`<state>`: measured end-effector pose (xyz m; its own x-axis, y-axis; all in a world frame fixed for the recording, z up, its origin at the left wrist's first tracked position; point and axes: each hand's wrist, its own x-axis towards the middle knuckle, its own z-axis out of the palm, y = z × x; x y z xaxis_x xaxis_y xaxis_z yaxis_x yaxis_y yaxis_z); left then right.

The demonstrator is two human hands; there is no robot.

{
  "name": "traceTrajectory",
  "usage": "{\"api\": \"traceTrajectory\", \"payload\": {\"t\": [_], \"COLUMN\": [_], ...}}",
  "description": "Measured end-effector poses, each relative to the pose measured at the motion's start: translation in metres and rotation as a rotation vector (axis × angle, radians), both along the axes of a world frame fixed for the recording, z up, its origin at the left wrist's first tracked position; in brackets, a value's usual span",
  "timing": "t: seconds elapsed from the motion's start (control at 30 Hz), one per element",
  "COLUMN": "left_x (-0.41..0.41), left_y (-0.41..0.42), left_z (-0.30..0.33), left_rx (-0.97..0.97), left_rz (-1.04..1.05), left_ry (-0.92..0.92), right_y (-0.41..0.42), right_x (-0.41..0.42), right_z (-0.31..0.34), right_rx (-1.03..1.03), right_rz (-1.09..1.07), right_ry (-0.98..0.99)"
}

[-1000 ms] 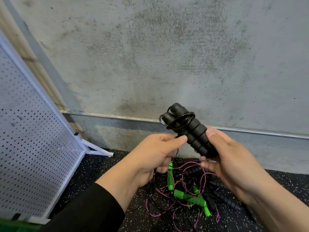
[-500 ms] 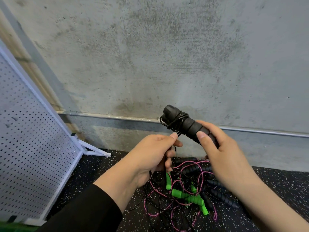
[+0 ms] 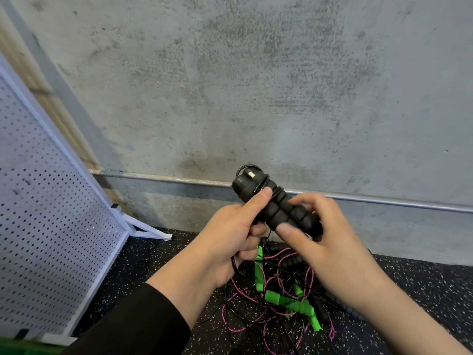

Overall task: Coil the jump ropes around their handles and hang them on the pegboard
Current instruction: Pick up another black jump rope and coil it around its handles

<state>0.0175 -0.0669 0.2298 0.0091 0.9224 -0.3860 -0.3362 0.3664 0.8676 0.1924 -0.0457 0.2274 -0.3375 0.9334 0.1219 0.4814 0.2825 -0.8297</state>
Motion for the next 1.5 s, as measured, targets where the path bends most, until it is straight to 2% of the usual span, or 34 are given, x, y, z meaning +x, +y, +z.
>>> {"api": "traceTrajectory", "payload": {"t": [0.1,0.17,0.2,0.27,0.33,0.47,0.63,0.8,0.9,0.93,1.13,1.3,1.5], "left_x": [0.000,0.001,0.003,0.003,0.002,-0.004,-0.010,-0.004,-0.004,-0.004,0.002,0.003,0.002], "left_y": [-0.001,-0.003,-0.003,-0.005,-0.006,-0.006,-0.007,-0.006,-0.003,-0.002,-0.001,-0.002,0.000], "left_z": [0.002,0.004,0.005,0.006,0.007,0.010,0.012,0.008,0.005,0.005,0.004,0.003,0.004], "left_rx": [0.028,0.058,0.074,0.092,0.096,0.118,0.169,0.133,0.090,0.075,0.010,0.000,0.042], "left_rz": [-0.043,-0.077,-0.092,-0.101,-0.106,-0.143,-0.271,-0.195,-0.151,-0.143,-0.128,-0.064,-0.015], "left_ry": [0.026,0.046,0.056,0.078,0.107,0.175,0.435,0.298,0.231,0.218,0.186,0.155,0.186], "right_y": [0.006,0.008,0.008,0.008,0.010,0.012,0.019,0.016,0.021,0.023,0.018,0.008,0.003], "right_x": [0.004,0.008,0.011,0.012,0.013,0.012,0.015,0.017,0.023,0.024,0.013,0.004,0.004], "right_z": [0.007,0.010,0.012,0.014,0.012,0.007,0.012,0.017,0.014,0.012,-0.004,-0.005,0.000], "right_rx": [-0.470,-0.840,-0.964,-1.099,-1.150,-1.005,-0.767,-0.446,-0.147,-0.090,0.010,0.074,0.092], "right_rz": [-0.099,-0.011,0.060,0.171,0.225,0.178,-0.025,-0.085,-0.143,-0.135,-0.127,-0.074,-0.040], "right_ry": [0.342,0.566,0.604,0.628,0.673,0.741,0.842,0.616,0.216,0.151,-0.179,-0.295,-0.285]}}
